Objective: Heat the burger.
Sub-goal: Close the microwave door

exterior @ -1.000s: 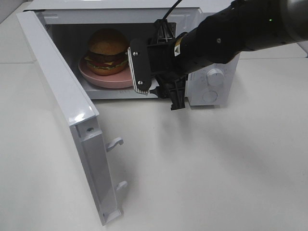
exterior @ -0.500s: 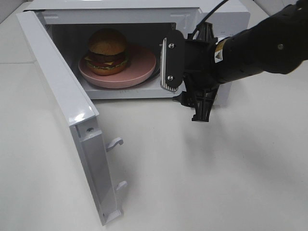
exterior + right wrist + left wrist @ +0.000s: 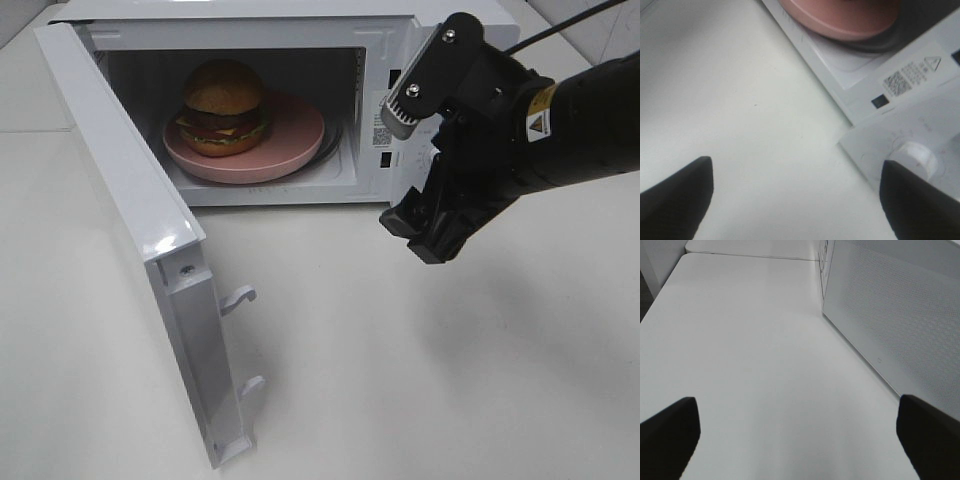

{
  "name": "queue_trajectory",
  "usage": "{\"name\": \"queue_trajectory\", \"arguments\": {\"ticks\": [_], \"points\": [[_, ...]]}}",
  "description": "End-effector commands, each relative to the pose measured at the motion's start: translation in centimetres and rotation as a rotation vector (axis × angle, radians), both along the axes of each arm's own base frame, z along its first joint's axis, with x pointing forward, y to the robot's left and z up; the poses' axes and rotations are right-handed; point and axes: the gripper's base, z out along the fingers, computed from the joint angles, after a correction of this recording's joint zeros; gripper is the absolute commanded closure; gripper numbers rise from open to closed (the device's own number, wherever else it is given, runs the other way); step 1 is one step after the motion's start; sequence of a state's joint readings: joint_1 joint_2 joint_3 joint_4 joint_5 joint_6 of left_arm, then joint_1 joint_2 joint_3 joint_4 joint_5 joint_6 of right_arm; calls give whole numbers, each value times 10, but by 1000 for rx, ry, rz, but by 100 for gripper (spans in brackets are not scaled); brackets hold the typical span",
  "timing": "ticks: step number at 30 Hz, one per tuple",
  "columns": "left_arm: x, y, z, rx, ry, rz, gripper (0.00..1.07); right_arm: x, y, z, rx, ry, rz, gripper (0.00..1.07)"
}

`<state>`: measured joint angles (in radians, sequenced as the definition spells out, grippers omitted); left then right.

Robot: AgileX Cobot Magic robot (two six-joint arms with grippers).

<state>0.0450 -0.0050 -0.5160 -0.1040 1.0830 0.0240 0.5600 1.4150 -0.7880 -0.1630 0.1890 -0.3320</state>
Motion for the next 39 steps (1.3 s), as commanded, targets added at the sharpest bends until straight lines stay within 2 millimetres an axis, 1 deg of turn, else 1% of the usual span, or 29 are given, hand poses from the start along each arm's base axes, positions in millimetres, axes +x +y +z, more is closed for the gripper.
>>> {"name": "queue_trajectory", "arguments": {"ticks": [1,4,6,7,8,9,11,12,13,14,15,16,17,19,20,21,23,24,26,27,28,29,30,32,33,34,36,38,39], "points": [[-1,0,1,2,-27,-5,7,-10,-10,3,4,93,-97,22],[-1,0,1,2,-27,-5,7,-22,-19,10,-1,176,-186,23],[-1,0,1,2,-27,-5,7,-24,-21,11,-2,193,-206,23],[-1,0,1,2,-27,-5,7,-29,-28,14,1,229,-262,24],[-1,0,1,2,-27,-5,7,-29,-28,14,1,229,-262,24],[-1,0,1,2,-27,-5,7,-32,-38,19,20,260,-338,24],[-1,0,1,2,-27,-5,7,-34,-42,22,29,265,-367,24],[-1,0,1,2,-27,-5,7,-36,-55,27,39,279,-434,24],[-1,0,1,2,-27,-5,7,-36,-55,27,39,279,-434,24],[-1,0,1,2,-27,-5,7,-38,-60,28,41,291,-467,24],[-1,0,1,2,-27,-5,7,-42,-72,33,41,303,-525,24],[-1,0,1,2,-27,-5,7,-42,-72,33,41,303,-525,24],[-1,0,1,2,-27,-5,7,-47,-83,40,51,305,-592,24],[-1,0,1,2,-27,-5,7,-51,-88,43,56,305,-615,25],[-1,0,1,2,-27,-5,7,-59,-96,49,66,302,-653,25],[-1,0,1,2,-27,-5,7,-59,-96,49,66,302,-653,25],[-1,0,1,2,-27,-5,7,-72,-103,59,84,289,-683,26],[-1,0,1,2,-27,-5,7,-72,-103,59,84,289,-683,26],[-1,0,1,2,-27,-5,7,-86,-109,68,98,276,-693,27],[-1,0,1,2,-27,-5,7,-86,-109,68,98,276,-693,27],[-1,0,1,2,-27,-5,7,-96,-112,73,105,272,-703,27],[-1,0,1,2,-27,-5,7,-101,-114,75,103,274,-708,27],[-1,0,1,2,-27,-5,7,-101,-114,75,103,274,-708,27],[-1,0,1,2,-27,-5,7,-113,-118,79,105,276,-719,28],[-1,0,1,2,-27,-5,7,-113,-118,79,105,276,-719,28],[-1,0,1,2,-27,-5,7,-123,-122,83,108,274,-725,29],[-1,0,1,2,-27,-5,7,-127,-123,84,114,268,-726,29],[-1,0,1,2,-27,-5,7,-140,-128,89,132,247,-728,30],[-1,0,1,2,-27,-5,7,-140,-128,89,132,247,-728,30]]}}
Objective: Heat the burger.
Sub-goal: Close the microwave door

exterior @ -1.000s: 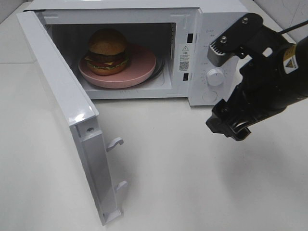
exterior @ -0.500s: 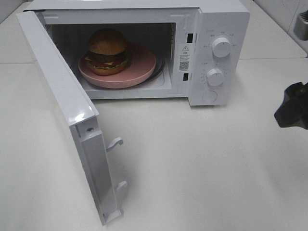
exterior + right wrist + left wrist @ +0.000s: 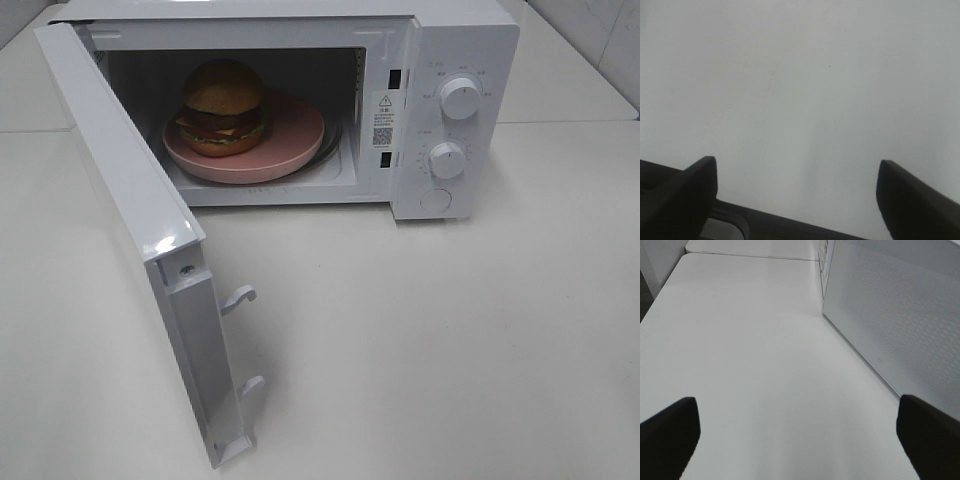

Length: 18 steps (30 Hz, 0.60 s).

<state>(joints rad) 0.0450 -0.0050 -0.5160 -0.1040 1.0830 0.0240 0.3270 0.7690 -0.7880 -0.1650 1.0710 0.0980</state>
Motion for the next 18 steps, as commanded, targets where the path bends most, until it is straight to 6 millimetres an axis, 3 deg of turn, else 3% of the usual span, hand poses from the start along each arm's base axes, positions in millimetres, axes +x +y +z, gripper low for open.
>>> {"name": "queue_trajectory", "arguments": {"ticks": [1,6,8,18], "points": [[-1,0,1,2,-27,-5,7,-20,-8,6,5,-22,-21,31],[-1,0,1,2,-27,-5,7,-38,-15,8,19,-55,-32,31],[-1,0,1,2,-27,-5,7,-54,-20,0,35,-87,-38,31],[-1,0,1,2,-27,-5,7,-84,-35,-16,54,-253,-151,31]]}}
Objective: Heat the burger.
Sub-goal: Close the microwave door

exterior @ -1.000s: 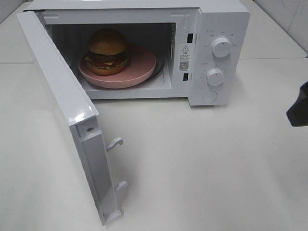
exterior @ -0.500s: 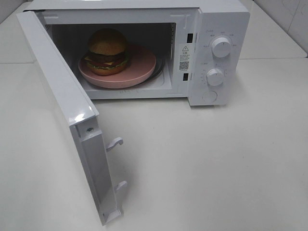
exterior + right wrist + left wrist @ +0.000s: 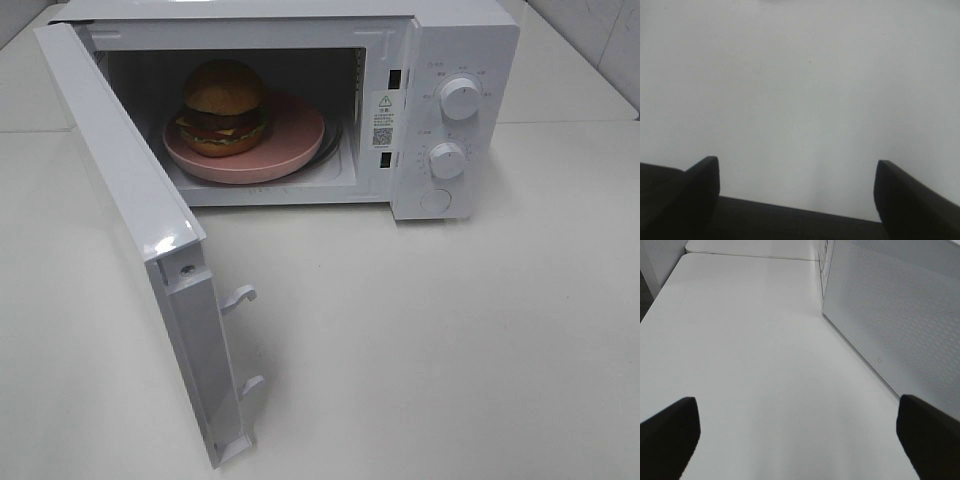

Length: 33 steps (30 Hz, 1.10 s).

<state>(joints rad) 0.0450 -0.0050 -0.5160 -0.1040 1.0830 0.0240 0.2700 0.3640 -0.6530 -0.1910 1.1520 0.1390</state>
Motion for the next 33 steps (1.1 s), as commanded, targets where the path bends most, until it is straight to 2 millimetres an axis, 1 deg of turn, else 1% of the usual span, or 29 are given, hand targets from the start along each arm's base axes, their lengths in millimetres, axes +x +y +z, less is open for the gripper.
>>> {"name": "queue_trajectory", "arguments": {"ticks": [1,2,3,4,5,10,13,15,16,20,21,33], "points": [[-1,0,1,2,-27,-5,7,-10,-5,-4,-7,-87,-55,31],[-1,0,1,2,-27,-5,7,-16,-7,-7,-6,-135,-78,31],[-1,0,1,2,-27,-5,7,-16,-7,-7,-6,-135,-78,31],[-1,0,1,2,-27,-5,7,-20,-7,-9,6,-174,-94,31],[-1,0,1,2,-27,-5,7,-20,-7,-9,6,-174,-94,31],[-1,0,1,2,-27,-5,7,-30,-7,-17,34,-289,-137,31],[-1,0,1,2,-27,-5,7,-31,-7,-19,35,-305,-140,31],[-1,0,1,2,-27,-5,7,-34,-6,-26,41,-353,-158,31],[-1,0,1,2,-27,-5,7,-34,-6,-26,41,-353,-158,31],[-1,0,1,2,-27,-5,7,-42,-6,-28,44,-393,-184,31],[-1,0,1,2,-27,-5,7,-47,-6,-28,46,-424,-196,31],[-1,0,1,2,-26,-5,7,-46,-6,-28,46,-421,-195,31]]}}
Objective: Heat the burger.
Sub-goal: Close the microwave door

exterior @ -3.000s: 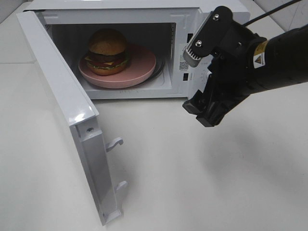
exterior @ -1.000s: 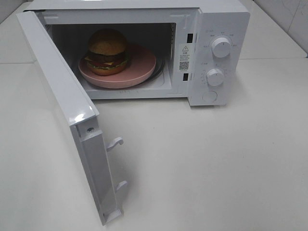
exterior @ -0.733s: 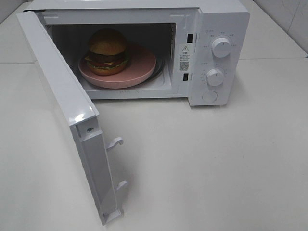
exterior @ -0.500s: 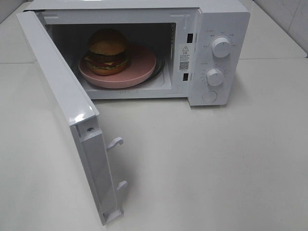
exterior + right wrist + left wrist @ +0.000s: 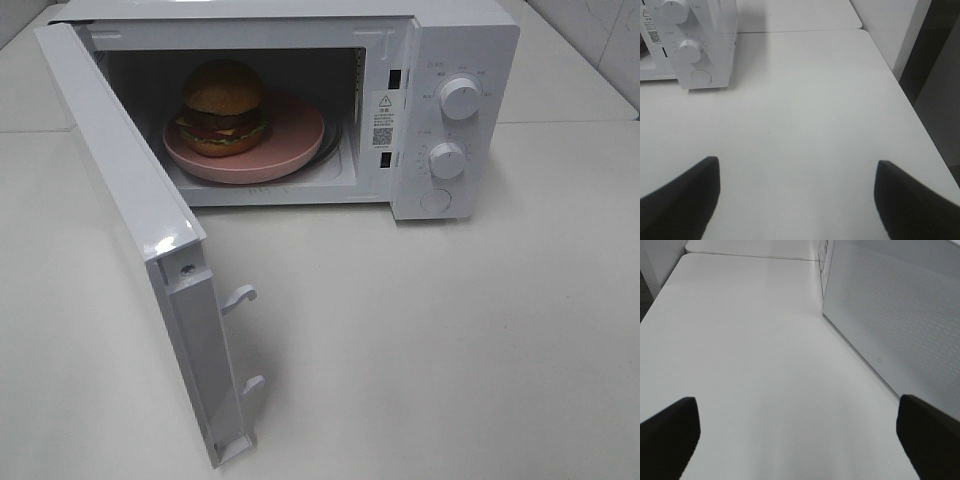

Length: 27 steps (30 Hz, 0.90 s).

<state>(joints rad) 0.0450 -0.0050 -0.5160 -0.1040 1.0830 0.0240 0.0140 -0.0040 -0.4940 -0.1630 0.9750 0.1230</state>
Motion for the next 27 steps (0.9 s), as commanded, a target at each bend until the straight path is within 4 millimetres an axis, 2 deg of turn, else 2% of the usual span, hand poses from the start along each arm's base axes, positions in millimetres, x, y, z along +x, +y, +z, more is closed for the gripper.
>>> {"name": "queue_trajectory", "arguments": {"ticks": [1,27], "points": [[-1,0,1,2,-26,-5,7,-5,0,0,-11,-42,4,31],[-1,0,1,2,-26,-5,7,-5,0,0,-11,-42,4,31]]}}
